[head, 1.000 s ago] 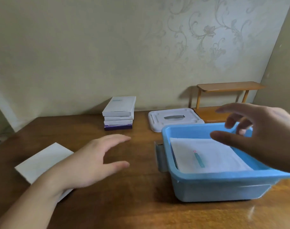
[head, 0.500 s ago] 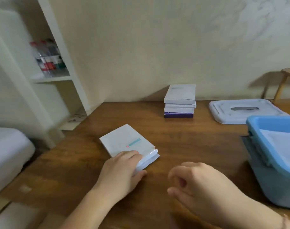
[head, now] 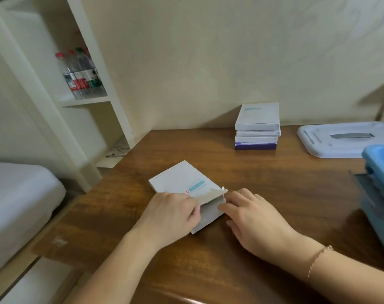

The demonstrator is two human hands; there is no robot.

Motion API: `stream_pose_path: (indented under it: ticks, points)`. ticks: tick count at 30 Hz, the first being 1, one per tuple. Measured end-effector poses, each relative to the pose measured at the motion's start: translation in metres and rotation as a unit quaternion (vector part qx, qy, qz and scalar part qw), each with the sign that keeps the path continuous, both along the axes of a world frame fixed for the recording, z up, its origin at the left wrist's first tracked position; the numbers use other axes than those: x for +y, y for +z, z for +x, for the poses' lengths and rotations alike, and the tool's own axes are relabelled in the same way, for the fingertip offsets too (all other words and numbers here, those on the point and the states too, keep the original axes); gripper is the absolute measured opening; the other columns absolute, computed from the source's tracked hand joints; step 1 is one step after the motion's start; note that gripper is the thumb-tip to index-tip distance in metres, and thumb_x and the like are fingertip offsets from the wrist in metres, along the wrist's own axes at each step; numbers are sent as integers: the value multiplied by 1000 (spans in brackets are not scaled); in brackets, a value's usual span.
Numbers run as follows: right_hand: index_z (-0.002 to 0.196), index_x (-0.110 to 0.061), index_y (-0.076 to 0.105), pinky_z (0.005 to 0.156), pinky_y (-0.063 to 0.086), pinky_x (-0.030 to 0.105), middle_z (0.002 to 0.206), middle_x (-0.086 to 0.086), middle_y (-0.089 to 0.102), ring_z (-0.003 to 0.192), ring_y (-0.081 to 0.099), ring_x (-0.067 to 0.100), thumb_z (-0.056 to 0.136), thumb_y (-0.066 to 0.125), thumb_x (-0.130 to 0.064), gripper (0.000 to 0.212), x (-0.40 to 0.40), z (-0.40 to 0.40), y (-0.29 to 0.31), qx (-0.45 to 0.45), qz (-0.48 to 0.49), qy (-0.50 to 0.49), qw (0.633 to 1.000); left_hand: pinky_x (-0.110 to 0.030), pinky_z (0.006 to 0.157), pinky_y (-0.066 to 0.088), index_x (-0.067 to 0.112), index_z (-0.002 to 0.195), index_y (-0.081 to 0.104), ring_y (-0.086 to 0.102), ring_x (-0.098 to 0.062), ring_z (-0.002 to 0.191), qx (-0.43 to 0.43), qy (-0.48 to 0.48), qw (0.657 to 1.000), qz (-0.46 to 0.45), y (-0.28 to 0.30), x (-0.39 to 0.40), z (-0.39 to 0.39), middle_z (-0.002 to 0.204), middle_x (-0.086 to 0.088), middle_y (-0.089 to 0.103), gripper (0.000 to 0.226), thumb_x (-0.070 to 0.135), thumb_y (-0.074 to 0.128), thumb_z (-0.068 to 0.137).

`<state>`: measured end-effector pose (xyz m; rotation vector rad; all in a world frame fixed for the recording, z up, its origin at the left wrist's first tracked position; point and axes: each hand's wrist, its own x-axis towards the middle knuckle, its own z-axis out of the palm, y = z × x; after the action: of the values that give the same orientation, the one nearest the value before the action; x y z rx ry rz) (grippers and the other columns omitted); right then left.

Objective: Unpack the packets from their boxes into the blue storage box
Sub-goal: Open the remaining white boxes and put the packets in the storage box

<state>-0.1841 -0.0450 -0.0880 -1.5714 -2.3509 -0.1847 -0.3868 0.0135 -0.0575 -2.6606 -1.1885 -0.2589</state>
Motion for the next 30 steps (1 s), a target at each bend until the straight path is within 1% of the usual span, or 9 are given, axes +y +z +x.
stream_pose_path:
  ticks: [4, 10, 16, 20, 22, 23, 24, 26, 30]
  points:
    - [86, -24, 71, 46, 43, 31, 81, -2, 59, 67, 54, 20, 75, 72, -23, 11, 5, -1, 11, -91, 54, 20, 994, -16, 53, 52, 19, 84, 68, 67, -8, 70, -70, 18, 997, -7, 1, 3, -4, 94, 3, 74, 32, 34, 45, 101]
    - [70, -22, 67, 40, 30, 27, 67, -3, 55, 56, 43, 19, 71, 71, -12, 10, 0, 1, 10, -124, 144, 29, 981, -5, 47, 41, 20, 80, 68, 67, -7, 72, -103, 28, 994, -13, 2, 5, -12, 102, 1, 75, 29, 31, 50, 99]
    - [74, -20, 61, 34, 36, 29, 56, -5, 59, 38, 39, 21, 84, 62, -16, 10, -37, 20, 8, 23, 177, 52, 983, -14, 46, 47, 20, 67, 58, 58, -5, 57, -140, 33, 990, -8, 6, 12, -14, 86, 2, 74, 32, 28, 53, 98]
    - [89, -28, 59, 36, 43, 27, 78, -8, 74, 43, 53, 11, 87, 63, -20, 10, -58, 29, 8, 195, 81, 27, 977, -8, 48, 39, 25, 69, 55, 63, -5, 64, -148, 27, 989, -9, 8, 12, -11, 93, 2, 75, 29, 27, 54, 98]
    - [90, -29, 59, 42, 46, 31, 77, -9, 74, 46, 52, 6, 93, 62, -22, 8, -62, 26, 10, 384, -21, 1, 923, -5, 48, 34, 25, 70, 55, 65, -6, 68, -145, 34, 989, -7, 7, 12, -12, 99, 2, 75, 29, 28, 53, 98]
    - [89, -27, 61, 46, 51, 32, 78, -10, 75, 51, 58, 2, 92, 63, -32, 6, -62, 25, 11, 474, -62, -26, 878, -4, 47, 33, 23, 69, 56, 67, -8, 72, -142, 36, 989, -7, 7, 13, -12, 101, 1, 75, 30, 28, 53, 98]
    - [86, -27, 64, 51, 57, 35, 80, -10, 75, 61, 65, 1, 86, 65, -44, 18, -60, 25, 11, 536, -81, -63, 838, -4, 44, 33, 22, 67, 56, 69, -10, 76, -140, 37, 989, -7, 6, 13, -12, 103, -1, 75, 32, 28, 52, 99]
    - [76, -28, 65, 52, 60, 36, 85, -10, 76, 79, 72, 5, 72, 73, -52, 25, -55, 26, 9, 594, -94, -126, 789, -5, 42, 39, 22, 70, 59, 71, -12, 80, -146, 41, 988, -14, 6, 12, -12, 112, -1, 73, 31, 29, 52, 98]
    - [73, -31, 60, 55, 60, 33, 100, -3, 73, 90, 73, 15, 76, 81, -15, 27, -49, 33, 7, 619, -110, -192, 754, -7, 44, 47, 28, 79, 62, 71, -11, 73, -155, 50, 986, -41, 7, 8, -10, 127, 1, 67, 22, 35, 52, 98]
